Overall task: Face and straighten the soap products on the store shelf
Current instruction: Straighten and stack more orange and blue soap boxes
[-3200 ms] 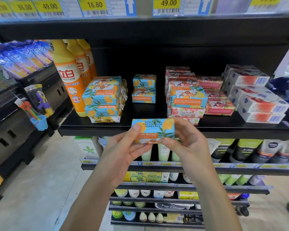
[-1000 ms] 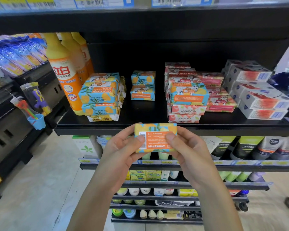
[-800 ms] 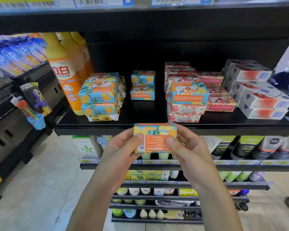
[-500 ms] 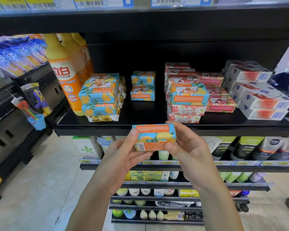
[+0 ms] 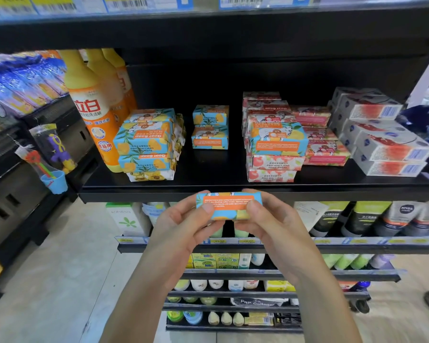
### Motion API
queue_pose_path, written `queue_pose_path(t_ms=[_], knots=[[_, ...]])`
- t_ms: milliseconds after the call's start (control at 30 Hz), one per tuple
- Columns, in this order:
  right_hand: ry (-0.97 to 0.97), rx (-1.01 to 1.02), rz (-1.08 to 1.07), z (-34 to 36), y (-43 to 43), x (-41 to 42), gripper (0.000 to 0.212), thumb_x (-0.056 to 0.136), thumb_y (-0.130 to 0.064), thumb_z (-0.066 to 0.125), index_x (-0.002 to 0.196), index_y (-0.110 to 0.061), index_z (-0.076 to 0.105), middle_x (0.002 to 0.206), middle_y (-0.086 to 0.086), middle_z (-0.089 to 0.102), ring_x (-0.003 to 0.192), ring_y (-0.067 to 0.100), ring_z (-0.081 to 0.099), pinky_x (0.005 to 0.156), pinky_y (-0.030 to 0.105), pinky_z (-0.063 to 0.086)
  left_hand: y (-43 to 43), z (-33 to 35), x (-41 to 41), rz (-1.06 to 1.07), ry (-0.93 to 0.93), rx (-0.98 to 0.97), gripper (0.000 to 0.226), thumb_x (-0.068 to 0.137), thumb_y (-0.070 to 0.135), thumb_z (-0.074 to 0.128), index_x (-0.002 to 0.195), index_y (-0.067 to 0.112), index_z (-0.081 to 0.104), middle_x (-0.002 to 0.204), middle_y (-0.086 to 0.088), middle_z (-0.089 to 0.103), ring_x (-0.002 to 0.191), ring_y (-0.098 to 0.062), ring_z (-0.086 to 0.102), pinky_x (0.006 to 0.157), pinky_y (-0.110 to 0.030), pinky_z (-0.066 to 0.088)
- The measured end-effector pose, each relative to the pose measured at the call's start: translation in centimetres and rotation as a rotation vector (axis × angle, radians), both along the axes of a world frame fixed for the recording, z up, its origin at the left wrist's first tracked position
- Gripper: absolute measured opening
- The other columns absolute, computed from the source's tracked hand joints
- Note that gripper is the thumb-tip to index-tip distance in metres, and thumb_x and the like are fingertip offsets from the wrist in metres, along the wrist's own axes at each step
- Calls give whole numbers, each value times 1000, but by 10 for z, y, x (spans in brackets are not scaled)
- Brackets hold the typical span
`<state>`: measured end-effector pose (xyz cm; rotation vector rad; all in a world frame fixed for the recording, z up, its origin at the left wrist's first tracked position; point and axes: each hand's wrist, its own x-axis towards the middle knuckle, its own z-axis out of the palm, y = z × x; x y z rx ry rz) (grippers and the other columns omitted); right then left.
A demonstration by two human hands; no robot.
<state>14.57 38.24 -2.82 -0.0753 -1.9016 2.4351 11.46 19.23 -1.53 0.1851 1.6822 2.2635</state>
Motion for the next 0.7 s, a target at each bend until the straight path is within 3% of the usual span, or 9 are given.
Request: queue_pose_path(t_ms=[133,300,433,533,700], knots=[[-24,-14,-8,2,-1,1,67,76,-53,76,125,-8,67,114,9,76,102,26,73,88,30,58,1,2,1,14,0,24,60,83,27,71,137,7,58,121,-13,74,118,-24,69,104,-35,52],[-26,-35,-30,4,-4,1,63,81,-50,83,122,-4,68,112,10,76,101,24,74,91,35,58,1,3,2,19,20,-2,56,84,23,75,137,12,59,119,-12,75,116,-23,70,102,-34,53],[-5,-55,-39,1,-5,1,55,81,-39,80,122,-4,68,116,11,75,110,26,72,90,33,57,1,3,2,21,25,-10,55,86,18,78,138,17,60,119,-12,74,117,-25,69,101,-34,55],[23,-52,-43,-4,-4,1,49,78,-30,78,124,-13,69,119,7,75,113,24,70,93,32,55,0,3,1,18,29,-22,57,85,16,77,139,22,59,122,-10,73,116,-25,69,100,-38,55],[127,-20,-4,-9,1,2,56,75,-9,80,129,-17,67,122,4,73,115,26,69,87,34,59,0,3,0,41,-10,5,58,82,24,68,139,22,58,124,-9,73,113,-23,71,100,-42,53]])
